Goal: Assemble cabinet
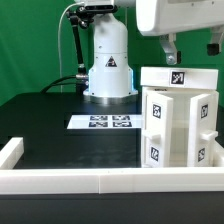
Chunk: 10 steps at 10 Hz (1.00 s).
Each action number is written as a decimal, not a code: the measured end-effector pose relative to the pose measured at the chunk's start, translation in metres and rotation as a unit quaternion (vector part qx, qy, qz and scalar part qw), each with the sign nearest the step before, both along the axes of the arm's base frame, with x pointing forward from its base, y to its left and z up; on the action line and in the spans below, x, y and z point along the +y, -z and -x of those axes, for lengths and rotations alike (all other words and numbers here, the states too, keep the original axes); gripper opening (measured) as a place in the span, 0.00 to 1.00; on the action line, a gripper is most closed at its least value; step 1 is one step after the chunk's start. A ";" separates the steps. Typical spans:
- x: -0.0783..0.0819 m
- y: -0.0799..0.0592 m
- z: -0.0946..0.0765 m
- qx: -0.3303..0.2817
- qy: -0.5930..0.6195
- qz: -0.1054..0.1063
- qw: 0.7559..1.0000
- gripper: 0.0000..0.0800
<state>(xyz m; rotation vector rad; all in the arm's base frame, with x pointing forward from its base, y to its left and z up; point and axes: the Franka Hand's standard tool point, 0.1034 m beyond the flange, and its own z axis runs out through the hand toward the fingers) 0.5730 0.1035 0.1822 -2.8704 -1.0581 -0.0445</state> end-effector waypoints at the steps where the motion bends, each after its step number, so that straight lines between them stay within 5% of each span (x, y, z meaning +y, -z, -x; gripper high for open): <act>1: 0.000 0.004 0.001 0.000 -0.044 0.003 0.999 1.00; 5: -0.008 0.016 0.006 -0.012 -0.184 0.016 0.983 1.00; 10: -0.012 0.025 0.009 -0.028 -0.178 0.020 0.983 0.98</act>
Offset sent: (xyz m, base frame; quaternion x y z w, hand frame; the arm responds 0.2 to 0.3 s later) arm -0.0096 -0.0016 -0.0076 0.0038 0.0006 -0.1961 0.9806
